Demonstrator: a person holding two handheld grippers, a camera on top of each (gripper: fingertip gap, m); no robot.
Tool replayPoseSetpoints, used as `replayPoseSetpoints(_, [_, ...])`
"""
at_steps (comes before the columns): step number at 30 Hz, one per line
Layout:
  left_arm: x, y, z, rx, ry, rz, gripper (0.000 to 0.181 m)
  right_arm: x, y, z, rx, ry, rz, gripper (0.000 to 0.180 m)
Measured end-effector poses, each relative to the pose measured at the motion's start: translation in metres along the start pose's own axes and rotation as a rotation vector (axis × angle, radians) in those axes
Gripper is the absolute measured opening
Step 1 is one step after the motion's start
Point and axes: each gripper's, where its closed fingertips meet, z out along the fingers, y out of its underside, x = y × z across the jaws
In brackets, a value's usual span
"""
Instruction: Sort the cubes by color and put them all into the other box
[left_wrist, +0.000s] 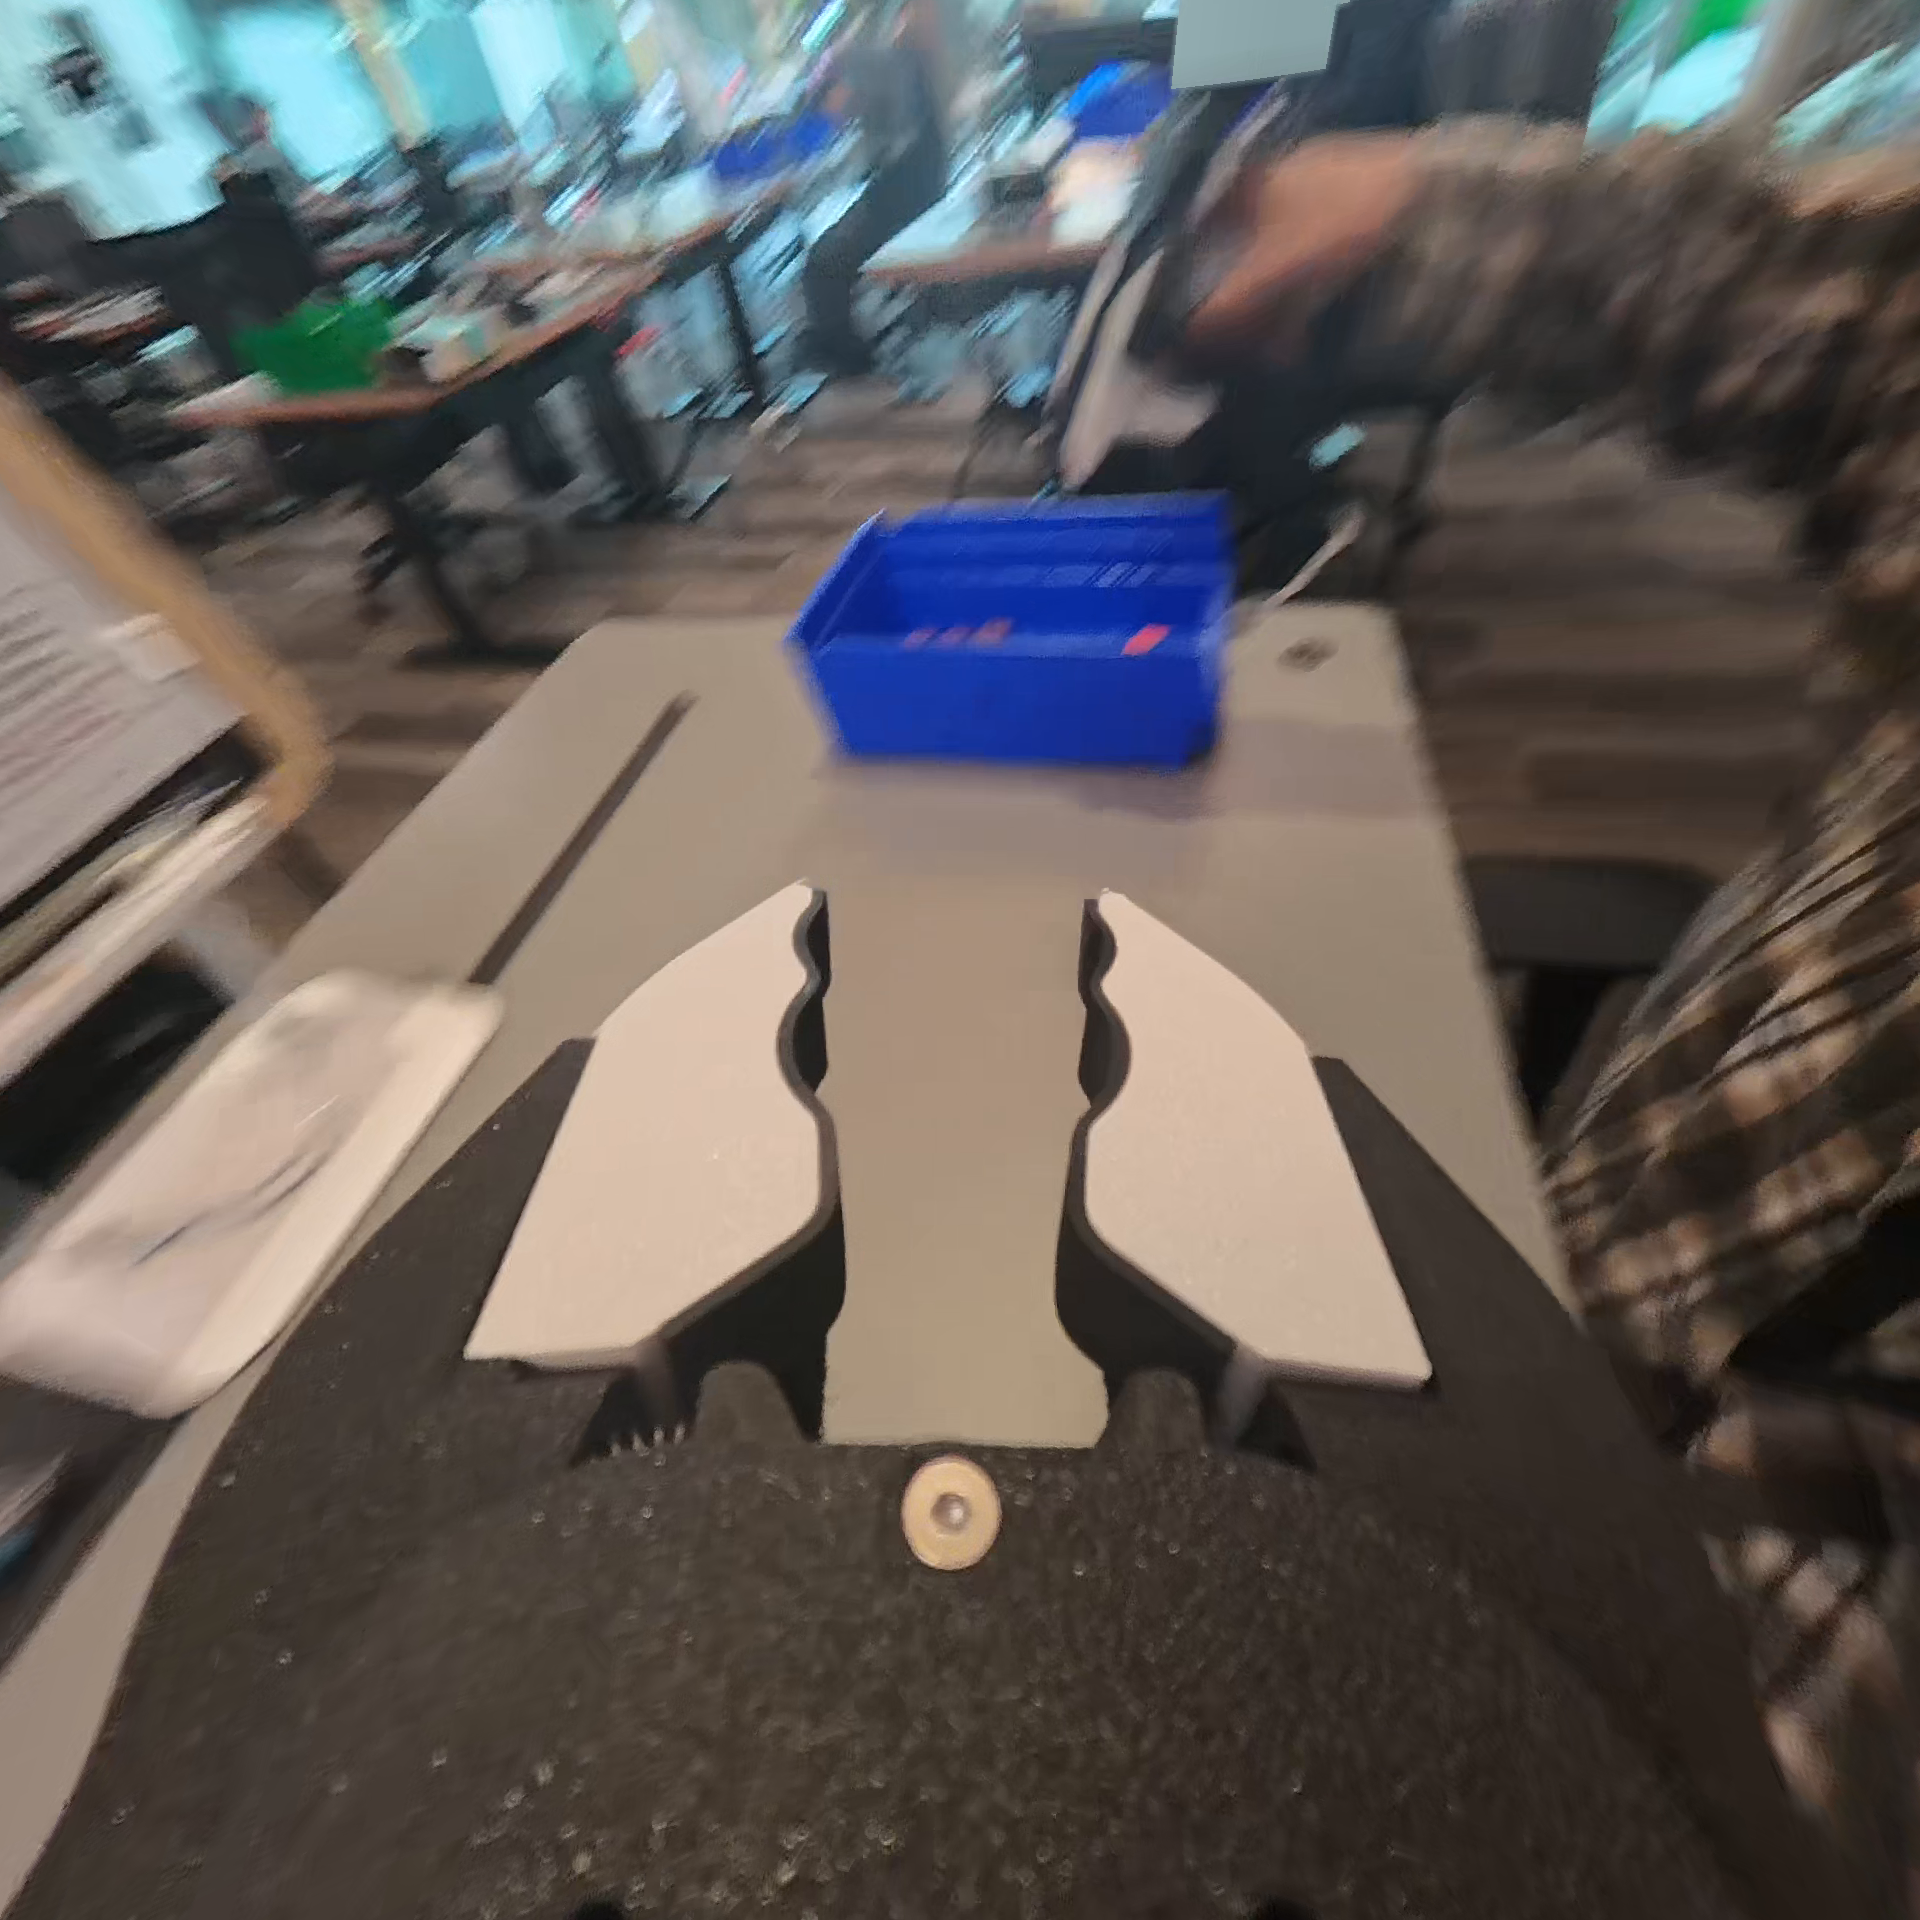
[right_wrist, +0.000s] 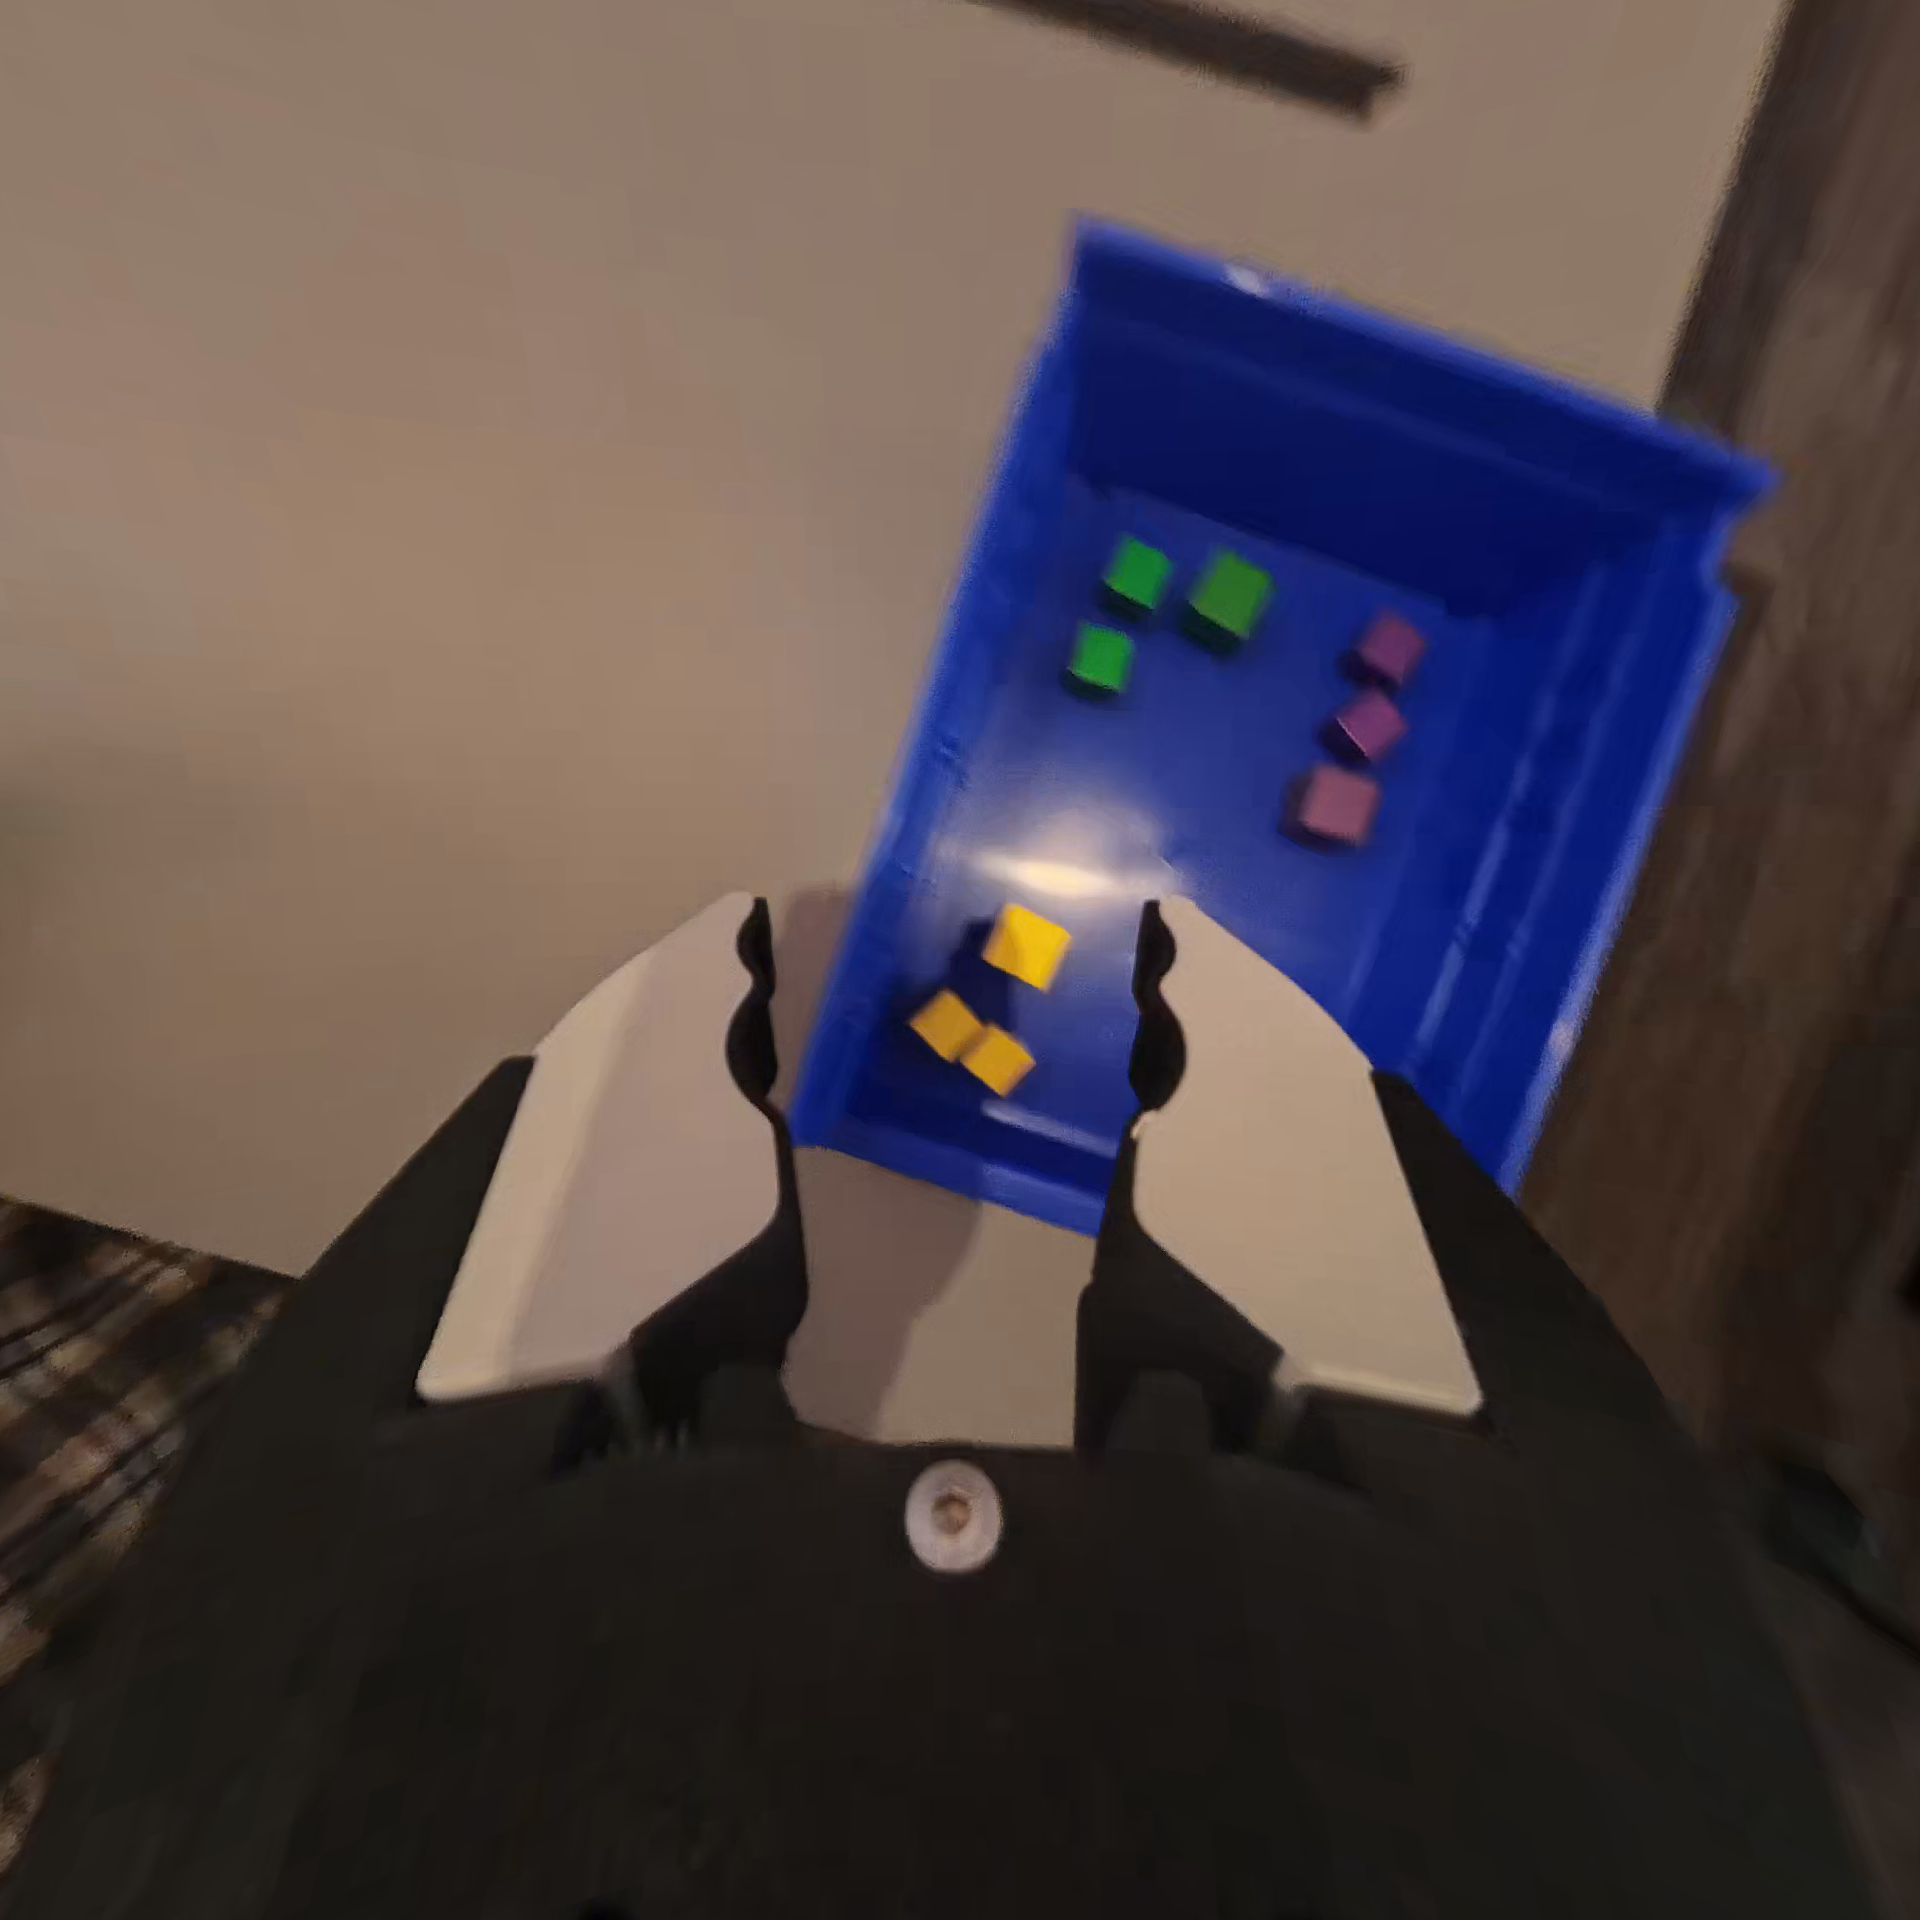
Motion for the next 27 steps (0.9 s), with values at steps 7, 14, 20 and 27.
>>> replayPoseSetpoints(7, [-0.075, 0.074, -0.152, -0.342, -0.317, -0.051, 0.047, -0.116, -0.010, 0.005, 0.245, -0.323, -0.160, 0.071])
replayPoseSetpoints(14, [-0.124, 0.188, -0.272, -0.551, -0.312, -0.208, 0.045, -0.184, -0.003, 0.038, 0.380, -0.552, -0.231, 0.076])
replayPoseSetpoints(20, [-0.147, 0.266, -0.274, -0.698, -0.220, -0.135, 0.046, -0.221, 0.001, 0.050, 0.352, -0.646, -0.232, 0.076])
replayPoseSetpoints(27, [-0.165, 0.316, -0.251, -0.820, -0.120, -0.022, 0.049, -0.241, -0.001, 0.045, 0.293, -0.577, -0.308, 0.079])
